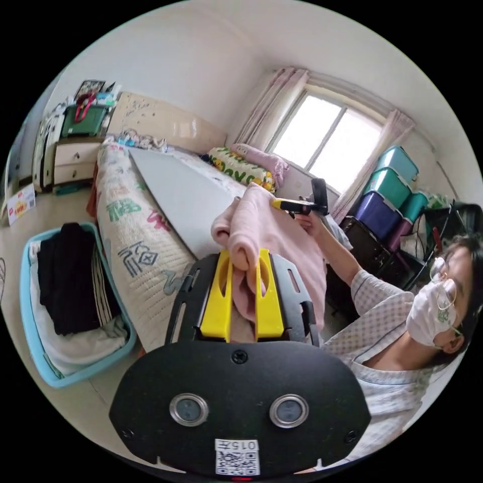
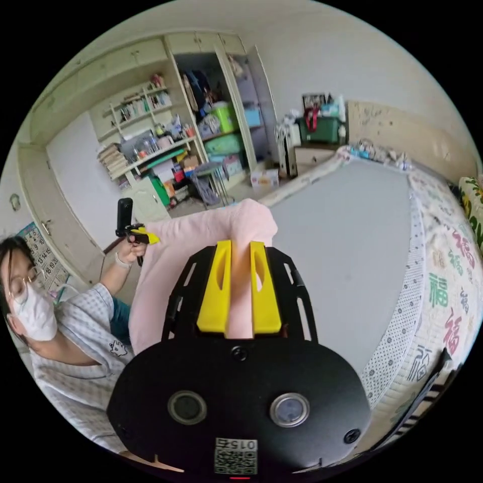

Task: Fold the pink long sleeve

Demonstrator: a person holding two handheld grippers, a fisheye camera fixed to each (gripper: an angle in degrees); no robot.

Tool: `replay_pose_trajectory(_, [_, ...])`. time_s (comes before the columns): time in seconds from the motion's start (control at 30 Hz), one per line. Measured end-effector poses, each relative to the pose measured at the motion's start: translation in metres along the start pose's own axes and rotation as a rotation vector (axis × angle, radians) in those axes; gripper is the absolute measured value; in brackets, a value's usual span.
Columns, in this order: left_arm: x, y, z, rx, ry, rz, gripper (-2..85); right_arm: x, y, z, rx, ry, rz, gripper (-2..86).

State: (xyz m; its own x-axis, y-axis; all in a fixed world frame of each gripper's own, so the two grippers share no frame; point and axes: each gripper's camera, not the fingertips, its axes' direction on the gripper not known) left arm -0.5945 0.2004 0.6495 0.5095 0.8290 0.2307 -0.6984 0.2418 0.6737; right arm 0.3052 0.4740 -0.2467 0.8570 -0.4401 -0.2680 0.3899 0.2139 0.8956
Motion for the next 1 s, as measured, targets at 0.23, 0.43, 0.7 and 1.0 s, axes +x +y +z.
replay_pose_trajectory(0.23, [0.173, -0.065, -0.073, 0.131, 0.050, 0.298, 6.7, -0.041, 0.121, -0.133, 0.359, -0.143, 0.020, 5.6])
replay_pose_trajectory(0.43, [0.293, -0.105, -0.100, 0.162, 0.128, 0.474, 6.4, -0.081, 0.260, -0.207, 0.659, -0.164, 0.027, 5.2])
replay_pose_trajectory(0.7, [0.369, -0.142, -0.105, 0.155, 0.341, 0.539, 6.1, -0.190, 0.403, -0.270, 0.799, -0.002, -0.009, 4.9])
replay_pose_trajectory(1.0, [0.284, -0.081, 0.148, -0.332, 0.333, 0.121, 6.4, -0.100, 0.515, -0.177, 0.352, 0.526, 0.670, 4.4])
